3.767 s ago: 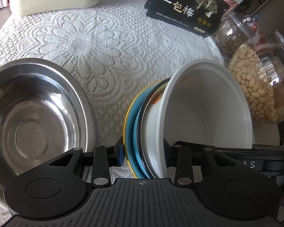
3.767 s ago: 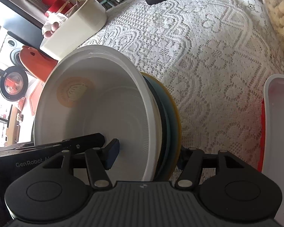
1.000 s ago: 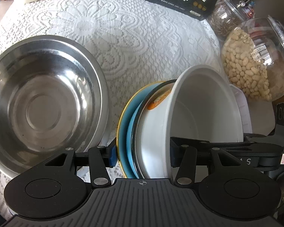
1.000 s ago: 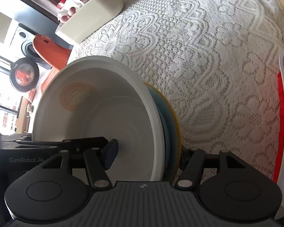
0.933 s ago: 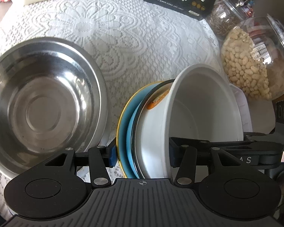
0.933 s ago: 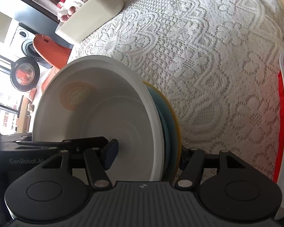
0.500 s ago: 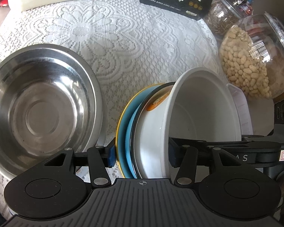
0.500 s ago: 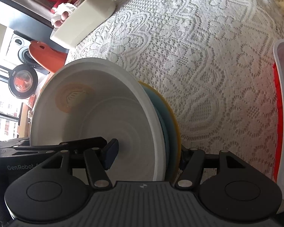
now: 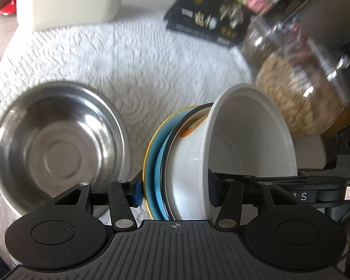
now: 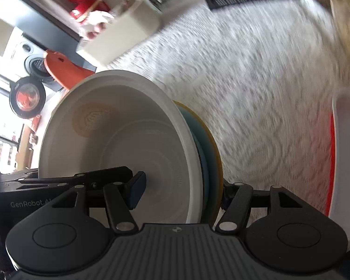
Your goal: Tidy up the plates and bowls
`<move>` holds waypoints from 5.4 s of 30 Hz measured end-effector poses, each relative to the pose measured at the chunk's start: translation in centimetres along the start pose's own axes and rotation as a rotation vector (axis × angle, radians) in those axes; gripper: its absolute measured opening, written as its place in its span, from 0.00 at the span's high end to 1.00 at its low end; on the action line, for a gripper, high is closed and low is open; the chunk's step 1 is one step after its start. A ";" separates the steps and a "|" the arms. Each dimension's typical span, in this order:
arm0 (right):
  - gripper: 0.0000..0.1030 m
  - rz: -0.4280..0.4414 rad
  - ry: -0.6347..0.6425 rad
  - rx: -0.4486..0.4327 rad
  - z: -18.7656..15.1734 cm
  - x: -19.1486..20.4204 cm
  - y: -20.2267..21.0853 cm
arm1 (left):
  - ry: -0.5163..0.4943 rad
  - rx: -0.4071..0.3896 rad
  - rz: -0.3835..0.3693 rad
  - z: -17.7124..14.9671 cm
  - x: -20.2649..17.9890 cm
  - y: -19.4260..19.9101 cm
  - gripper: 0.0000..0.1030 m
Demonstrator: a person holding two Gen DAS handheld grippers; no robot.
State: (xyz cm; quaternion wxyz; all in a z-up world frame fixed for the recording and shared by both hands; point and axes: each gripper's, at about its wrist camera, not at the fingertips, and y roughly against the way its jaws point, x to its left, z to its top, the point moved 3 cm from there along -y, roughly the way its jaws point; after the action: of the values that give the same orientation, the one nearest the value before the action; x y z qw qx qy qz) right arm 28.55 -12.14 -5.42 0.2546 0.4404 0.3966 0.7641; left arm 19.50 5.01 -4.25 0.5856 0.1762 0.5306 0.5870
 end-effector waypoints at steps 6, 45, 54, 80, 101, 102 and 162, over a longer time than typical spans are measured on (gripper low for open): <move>0.39 -0.005 0.138 0.006 2.5 6.2 -0.2 | 0.073 -0.124 -0.015 -0.1 3.6 4.5 0.47; 0.45 -0.138 0.302 0.141 6.1 14.8 -9.7 | 0.253 -0.205 0.071 -0.9 16.3 5.4 0.58; 0.43 -0.123 0.331 0.123 6.0 15.2 -8.6 | 0.280 -0.227 0.066 -0.7 16.6 6.3 0.58; 0.47 -0.079 0.307 0.048 5.4 15.2 -6.7 | 0.316 -0.341 -0.032 -0.9 15.7 9.8 0.67; 0.47 -0.107 0.297 -0.042 5.1 13.9 -4.5 | 0.329 -0.406 0.021 -1.1 15.3 10.9 0.69; 0.47 -0.110 0.296 -0.057 5.0 13.7 -4.0 | 0.334 -0.418 0.033 -1.2 15.2 11.2 0.69; 0.56 -0.093 -0.142 -0.228 -7.3 -8.6 0.7 | -0.109 -0.052 0.051 -6.1 -5.9 -7.2 0.75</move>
State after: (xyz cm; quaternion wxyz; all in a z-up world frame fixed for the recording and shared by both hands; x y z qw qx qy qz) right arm 26.27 -21.72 -11.05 0.3654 0.4428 0.3080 0.7587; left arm 19.54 -4.43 -10.04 0.6026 0.2063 0.4780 0.6049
